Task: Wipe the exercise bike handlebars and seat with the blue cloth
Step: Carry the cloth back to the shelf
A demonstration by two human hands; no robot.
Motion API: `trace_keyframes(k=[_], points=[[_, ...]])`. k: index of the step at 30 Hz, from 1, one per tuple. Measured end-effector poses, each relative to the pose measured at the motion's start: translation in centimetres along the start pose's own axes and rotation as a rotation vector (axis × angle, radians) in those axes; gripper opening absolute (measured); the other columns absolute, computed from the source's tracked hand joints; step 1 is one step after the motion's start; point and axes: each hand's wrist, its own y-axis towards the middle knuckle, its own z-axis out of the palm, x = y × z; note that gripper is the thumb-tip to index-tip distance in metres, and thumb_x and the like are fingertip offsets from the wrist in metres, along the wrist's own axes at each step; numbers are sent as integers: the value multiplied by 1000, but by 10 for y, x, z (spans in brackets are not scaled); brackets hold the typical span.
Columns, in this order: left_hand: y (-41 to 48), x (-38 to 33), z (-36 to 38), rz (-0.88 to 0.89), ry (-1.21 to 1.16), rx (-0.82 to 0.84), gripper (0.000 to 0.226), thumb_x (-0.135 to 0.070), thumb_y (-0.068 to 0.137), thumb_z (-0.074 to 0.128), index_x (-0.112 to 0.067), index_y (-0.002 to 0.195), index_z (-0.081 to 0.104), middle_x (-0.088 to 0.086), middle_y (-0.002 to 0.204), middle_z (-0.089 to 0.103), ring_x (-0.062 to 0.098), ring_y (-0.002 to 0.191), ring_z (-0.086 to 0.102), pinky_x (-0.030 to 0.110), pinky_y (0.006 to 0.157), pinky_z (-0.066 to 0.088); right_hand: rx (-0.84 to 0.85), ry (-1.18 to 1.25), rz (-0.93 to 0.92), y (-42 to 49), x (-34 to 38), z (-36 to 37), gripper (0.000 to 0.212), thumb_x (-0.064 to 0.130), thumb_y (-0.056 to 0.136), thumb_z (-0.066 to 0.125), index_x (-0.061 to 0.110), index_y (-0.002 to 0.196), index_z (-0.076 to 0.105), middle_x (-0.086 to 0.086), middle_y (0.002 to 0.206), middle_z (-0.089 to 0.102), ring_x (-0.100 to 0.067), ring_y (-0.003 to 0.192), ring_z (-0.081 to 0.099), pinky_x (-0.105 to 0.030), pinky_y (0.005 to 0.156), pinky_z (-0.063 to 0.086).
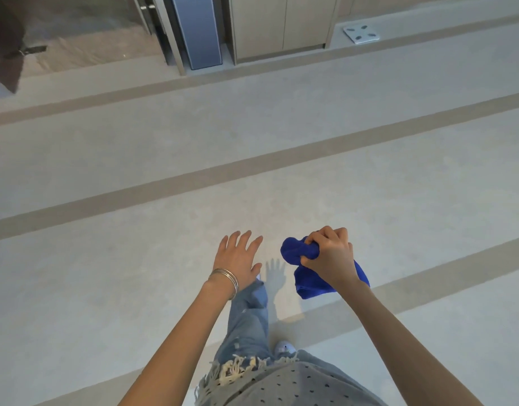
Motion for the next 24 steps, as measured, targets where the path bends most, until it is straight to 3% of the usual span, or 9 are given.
trace_keyframes(k=[3,7,13,24], points=[[46,20,-18,34,18,15,62,-45,96,36,-27,149,9,4,158,11,29,145,10,43,118,10,93,-39,77,47,-2,3,28,34,71,71,25,98,65,6,104,57,-24,105,38,-32,74,36],[110,54,-57,74,41,1,62,-44,96,36,-27,149,9,4,158,12,29,145,10,44,118,11,71,-28,124,121,12,-6,29,36,73,68,27,100,64,7,106,55,-24,107,37,-33,77,37],[192,91,-109,165,69,-25,62,-43,95,37,-26,149,11,4,158,13,28,144,12,44,118,10,-23,49,180,210,37,-9,24,32,70,67,27,93,64,8,100,57,-24,101,38,-34,75,39],[297,117,-128,147,31,94,62,-42,95,38,-25,149,12,5,157,16,29,144,13,44,118,13,58,53,216,316,20,8,26,35,71,68,26,95,65,6,101,57,-24,102,37,-32,74,34]])
